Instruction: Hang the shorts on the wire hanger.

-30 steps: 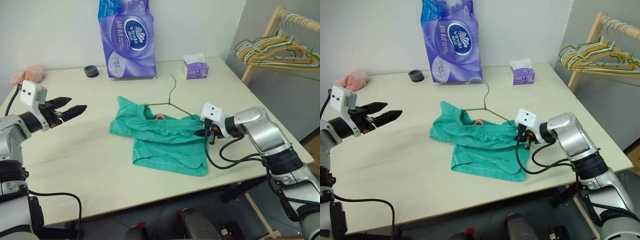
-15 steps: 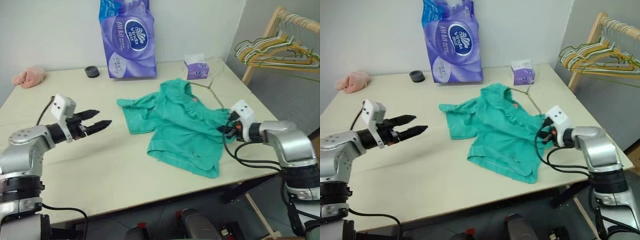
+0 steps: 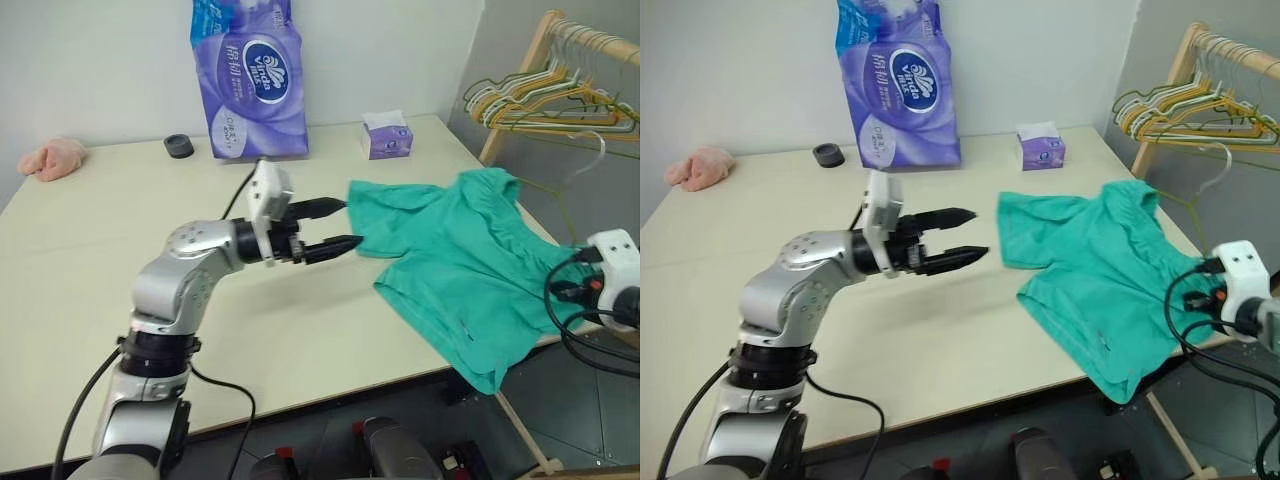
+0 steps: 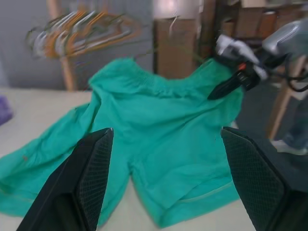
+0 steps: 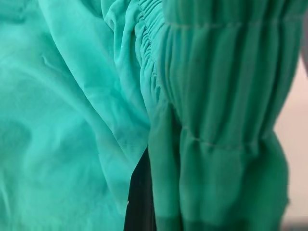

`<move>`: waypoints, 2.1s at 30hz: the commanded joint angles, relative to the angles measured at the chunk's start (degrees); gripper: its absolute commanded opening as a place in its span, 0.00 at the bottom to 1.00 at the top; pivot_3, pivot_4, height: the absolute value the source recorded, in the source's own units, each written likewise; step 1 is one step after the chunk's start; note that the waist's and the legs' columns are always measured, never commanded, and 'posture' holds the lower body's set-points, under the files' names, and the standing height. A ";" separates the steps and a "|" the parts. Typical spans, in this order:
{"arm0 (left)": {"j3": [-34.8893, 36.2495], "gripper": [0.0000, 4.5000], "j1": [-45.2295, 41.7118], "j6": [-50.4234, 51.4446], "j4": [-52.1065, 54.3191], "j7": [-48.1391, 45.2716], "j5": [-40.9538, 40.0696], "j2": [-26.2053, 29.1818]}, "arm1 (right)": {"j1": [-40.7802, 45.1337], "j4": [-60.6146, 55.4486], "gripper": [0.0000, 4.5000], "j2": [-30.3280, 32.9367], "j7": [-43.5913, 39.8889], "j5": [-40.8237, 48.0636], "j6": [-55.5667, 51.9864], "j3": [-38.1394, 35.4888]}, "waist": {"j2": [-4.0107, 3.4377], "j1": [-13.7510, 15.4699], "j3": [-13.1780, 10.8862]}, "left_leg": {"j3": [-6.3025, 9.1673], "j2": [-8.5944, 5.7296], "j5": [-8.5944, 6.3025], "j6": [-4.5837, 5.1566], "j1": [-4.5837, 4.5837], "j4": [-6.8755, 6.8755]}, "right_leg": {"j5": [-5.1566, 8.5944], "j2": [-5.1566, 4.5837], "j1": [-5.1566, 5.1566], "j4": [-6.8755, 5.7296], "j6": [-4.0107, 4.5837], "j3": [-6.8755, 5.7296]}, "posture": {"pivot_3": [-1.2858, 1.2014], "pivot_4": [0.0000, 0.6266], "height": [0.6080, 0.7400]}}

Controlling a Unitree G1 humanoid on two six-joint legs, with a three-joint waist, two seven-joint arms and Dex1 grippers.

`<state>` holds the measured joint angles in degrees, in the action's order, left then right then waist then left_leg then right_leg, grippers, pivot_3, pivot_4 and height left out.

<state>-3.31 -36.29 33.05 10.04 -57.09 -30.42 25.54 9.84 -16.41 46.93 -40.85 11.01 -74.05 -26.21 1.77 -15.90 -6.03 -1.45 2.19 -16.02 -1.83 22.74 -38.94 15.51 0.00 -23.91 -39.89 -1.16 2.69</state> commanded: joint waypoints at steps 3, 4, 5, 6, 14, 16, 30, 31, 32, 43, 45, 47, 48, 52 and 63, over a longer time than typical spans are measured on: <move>-4.08 0.83 -3.99 -3.62 -0.23 0.00 0.93 -4.43 | 2.37 -2.27 0.00 -0.17 5.14 1.33 -4.41 -7.19 | -0.34 -1.93 -0.06 | 0.05 -0.01 -0.01 0.00 -0.30 0.16 | 0.19 0.05 0.47 0.20 -0.20 -0.01 | 0.35 0.17 1.00; -5.04 0.83 -4.79 -4.07 -0.59 -0.15 1.02 -5.65 | 2.98 -1.91 0.00 0.09 6.32 1.08 -4.90 -7.96 | -0.41 -2.23 -0.06 | 0.05 0.00 -0.02 0.02 -0.33 0.17 | 0.19 0.07 0.50 0.26 -0.21 -0.01 | 0.35 0.17 1.00; -5.99 0.83 -5.49 -4.73 -0.89 -0.41 1.29 -6.70 | 3.68 -1.46 0.00 0.35 7.66 0.69 -5.36 -8.71 | -0.47 -2.52 -0.06 | 0.05 0.00 -0.03 0.02 -0.33 0.19 | 0.19 0.08 0.52 0.30 -0.21 0.00 | 0.35 0.18 1.00; -7.16 0.83 -6.26 -6.00 -1.37 -0.61 2.27 -7.67 | 4.37 -1.06 0.00 0.93 8.76 0.37 -5.63 -9.07 | -0.56 -2.74 -0.06 | 0.06 0.00 -0.04 0.03 -0.33 0.21 | 0.19 0.10 0.55 0.36 -0.21 -0.01 | 0.35 0.18 1.00; -12.29 0.83 -12.24 -12.96 -7.44 3.70 10.41 -14.66 | 13.03 1.99 0.00 5.51 15.19 -0.37 -10.54 -10.54 | -0.92 -3.99 -0.14 | 0.10 -0.21 -0.09 0.12 -0.35 0.33 | 0.22 0.07 0.70 0.67 -0.28 0.04 | 0.34 0.19 1.00; -13.06 0.83 -13.96 -14.57 -9.52 5.94 12.88 -16.56 | 14.67 4.19 0.00 6.48 16.95 -1.04 -10.76 -11.28 | -0.91 -4.30 -0.14 | 0.12 -0.30 -0.09 0.13 -0.43 0.55 | 0.22 0.01 0.74 0.80 -0.29 0.06 | 0.34 0.19 1.00; -12.77 0.83 -25.22 -21.00 -21.66 11.36 18.64 -26.52 | 25.49 14.94 0.00 9.25 24.54 -2.58 -11.14 -10.76 | -1.04 -7.58 -0.49 | -0.42 -0.64 -0.28 0.44 -0.93 1.06 | 0.49 -0.16 0.76 0.95 -0.84 1.09 | 0.33 0.22 1.00; -12.64 0.83 -26.46 -22.11 -22.95 11.25 18.73 -27.05 | 26.80 17.00 0.00 9.87 24.84 -2.65 -10.52 -9.95 | -1.05 -7.83 -0.58 | -0.42 -0.63 -0.28 0.44 -0.93 1.08 | 0.49 -0.16 0.76 0.96 -0.85 1.09 | 0.33 0.22 1.00; -12.42 0.83 -27.75 -22.99 -24.34 11.22 18.74 -27.57 | 28.50 19.47 0.00 10.52 25.05 -2.68 -10.10 -9.09 | -1.03 -7.94 -0.77 | -0.43 -0.64 -0.28 0.45 -0.94 1.09 | 0.50 -0.16 0.76 0.97 -0.85 1.12 | 0.33 0.22 1.00; -11.53 0.83 -33.77 -28.93 -31.92 10.39 18.81 -30.61 | 38.58 36.29 0.00 15.45 22.37 -0.85 -11.22 1.37 | -1.38 -8.27 -2.37 | -0.61 -0.73 -0.41 0.66 -1.03 1.10 | 0.52 -0.19 0.76 1.00 -0.97 1.42 | 0.34 0.26 1.00; -11.45 0.83 -33.94 -29.06 -32.26 9.93 18.42 -31.19 | 38.68 35.69 0.00 14.59 22.70 -0.59 -12.30 1.23 | -1.44 -8.26 -2.48 | -0.62 -0.72 -0.41 0.66 -1.03 1.10 | 0.52 -0.18 0.76 1.00 -0.97 1.43 | 0.34 0.26 1.00; -11.17 0.83 -34.05 -28.46 -32.51 9.12 17.59 -31.73 | 38.55 34.82 0.00 13.92 23.13 -0.43 -13.02 0.78 | -1.43 -8.25 -2.49 | -0.61 -0.71 -0.41 0.66 -1.03 1.10 | 0.53 -0.19 0.76 1.00 -0.99 1.43 | 0.34 0.26 1.00; -10.96 0.83 -34.12 -27.63 -32.52 8.58 16.93 -32.00 | 38.33 34.26 0.00 13.67 23.24 -0.38 -13.23 0.56 | -1.43 -8.21 -2.50 | -0.61 -0.71 -0.41 0.66 -1.02 1.09 | 0.52 -0.19 0.76 1.00 -1.00 1.43 | 0.34 0.26 1.00; -10.01 0.83 -35.24 -21.53 -31.80 5.55 13.77 -32.33 | 38.29 33.48 0.00 12.77 23.88 -0.51 -13.13 -0.25 | -1.42 -8.16 -2.51 | -0.61 -0.70 -0.42 0.65 -1.02 1.09 | 0.53 -0.20 0.76 1.00 -1.05 1.44 | 0.34 0.25 1.00; -8.48 0.83 -38.49 -15.55 -34.00 7.25 14.28 -31.40 | 37.57 31.56 0.00 10.81 24.15 -0.15 -12.32 -1.17 | -1.43 -8.14 -2.51 | -0.59 -0.71 -0.42 0.65 -1.02 1.09 | 0.55 -0.19 0.76 1.00 -1.07 1.45 | 0.35 0.24 1.00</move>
<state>-13.03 -73.21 18.30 -24.07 -50.48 -16.45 -5.90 46.97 17.00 57.56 -16.69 10.31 -86.80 -26.20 0.35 -24.04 -8.54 -2.05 1.48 -16.43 -1.19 21.72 -37.85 16.05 -0.19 -23.15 -38.89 -2.23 4.14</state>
